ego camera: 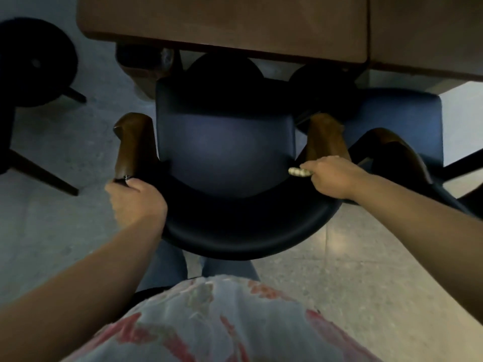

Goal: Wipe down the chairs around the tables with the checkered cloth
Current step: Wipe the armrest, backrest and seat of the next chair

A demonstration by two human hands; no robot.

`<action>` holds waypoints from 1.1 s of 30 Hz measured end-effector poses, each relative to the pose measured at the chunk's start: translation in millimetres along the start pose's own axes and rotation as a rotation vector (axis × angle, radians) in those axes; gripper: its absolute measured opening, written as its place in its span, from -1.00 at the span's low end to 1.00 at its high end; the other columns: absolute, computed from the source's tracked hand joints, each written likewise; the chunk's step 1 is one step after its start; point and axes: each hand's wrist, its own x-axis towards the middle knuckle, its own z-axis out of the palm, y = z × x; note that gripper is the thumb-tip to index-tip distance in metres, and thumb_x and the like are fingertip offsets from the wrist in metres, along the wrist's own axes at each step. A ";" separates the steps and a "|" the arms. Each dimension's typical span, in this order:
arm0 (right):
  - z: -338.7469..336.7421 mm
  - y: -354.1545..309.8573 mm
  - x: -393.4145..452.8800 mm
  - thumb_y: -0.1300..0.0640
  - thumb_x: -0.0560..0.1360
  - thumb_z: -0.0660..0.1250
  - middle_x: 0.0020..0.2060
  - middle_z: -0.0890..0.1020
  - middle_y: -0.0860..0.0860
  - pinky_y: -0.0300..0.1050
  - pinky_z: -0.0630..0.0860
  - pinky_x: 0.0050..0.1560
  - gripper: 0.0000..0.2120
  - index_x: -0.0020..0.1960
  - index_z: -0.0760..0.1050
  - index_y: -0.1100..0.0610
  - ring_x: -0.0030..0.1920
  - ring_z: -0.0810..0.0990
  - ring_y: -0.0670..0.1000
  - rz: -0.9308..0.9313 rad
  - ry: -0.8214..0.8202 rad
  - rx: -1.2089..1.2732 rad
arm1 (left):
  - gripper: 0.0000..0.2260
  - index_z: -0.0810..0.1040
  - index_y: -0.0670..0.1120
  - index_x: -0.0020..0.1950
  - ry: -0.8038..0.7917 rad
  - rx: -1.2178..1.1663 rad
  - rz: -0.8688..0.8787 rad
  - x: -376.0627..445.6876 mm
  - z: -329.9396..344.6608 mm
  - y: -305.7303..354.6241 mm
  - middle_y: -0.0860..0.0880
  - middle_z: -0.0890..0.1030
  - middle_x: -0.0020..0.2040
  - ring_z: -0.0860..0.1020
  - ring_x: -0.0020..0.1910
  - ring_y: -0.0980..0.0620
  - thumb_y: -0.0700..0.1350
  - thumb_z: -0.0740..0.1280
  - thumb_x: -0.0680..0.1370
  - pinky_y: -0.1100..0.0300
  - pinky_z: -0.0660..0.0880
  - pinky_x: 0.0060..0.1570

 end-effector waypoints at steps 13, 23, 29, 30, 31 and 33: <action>35.6 -192.4 -38.4 0.20 0.53 0.15 0.04 0.61 0.23 0.03 0.45 0.01 -0.80 0.11 0.47 0.15 0.05 0.56 0.28 -0.116 0.089 0.288 | -0.70 0.35 -0.17 0.19 -0.039 -0.061 0.007 -3.7 -6.2 1.7 -0.28 0.53 0.18 0.50 0.11 -0.35 0.01 0.04 0.62 -0.09 0.36 -0.01; -9.5 -277.6 42.1 0.22 0.53 0.11 0.00 0.64 0.17 0.04 0.52 -0.01 -0.67 0.18 0.54 0.04 0.01 0.60 0.25 -0.035 0.114 1.137 | -0.58 0.45 -0.18 0.28 -0.353 -0.091 -0.094 38.1 -20.7 15.1 -0.16 0.49 0.16 0.44 0.10 -0.18 0.06 0.00 0.64 0.02 0.33 0.07; 14.9 -289.1 38.3 0.29 0.48 0.16 0.25 0.53 0.19 0.11 0.44 0.24 -0.55 0.35 0.45 0.09 0.24 0.47 0.24 -0.244 0.102 0.823 | -0.51 0.53 -0.20 0.24 -0.195 0.073 0.013 37.7 -8.7 19.5 -0.23 0.55 0.23 0.48 0.23 -0.26 0.11 -0.01 0.64 -0.04 0.36 0.19; 20.6 -277.7 35.8 0.31 0.47 0.17 0.29 0.50 0.19 0.06 0.41 0.29 -0.51 0.39 0.42 0.09 0.28 0.46 0.23 -0.250 0.077 0.780 | -0.51 0.53 -0.20 0.24 -0.189 0.078 0.011 37.7 -8.7 19.2 -0.23 0.56 0.23 0.48 0.23 -0.26 0.11 -0.01 0.64 -0.05 0.36 0.19; 26.5 -264.1 31.7 0.33 0.47 0.18 0.33 0.48 0.19 0.00 0.37 0.34 -0.49 0.40 0.41 0.08 0.32 0.43 0.20 -0.246 0.046 0.742 | -0.51 0.53 -0.19 0.24 -0.186 0.084 0.009 38.6 -8.9 19.2 -0.23 0.56 0.22 0.48 0.22 -0.26 0.11 -0.01 0.64 -0.06 0.37 0.19; 35.9 -234.4 22.8 0.36 0.47 0.17 0.36 0.46 0.15 -0.09 0.31 0.39 -0.48 0.38 0.44 0.05 0.37 0.40 0.15 -0.225 -0.022 0.677 | -0.50 0.53 -0.20 0.25 -0.185 0.083 0.010 39.8 -7.8 20.0 -0.23 0.56 0.21 0.49 0.21 -0.26 0.12 -0.01 0.64 -0.06 0.37 0.19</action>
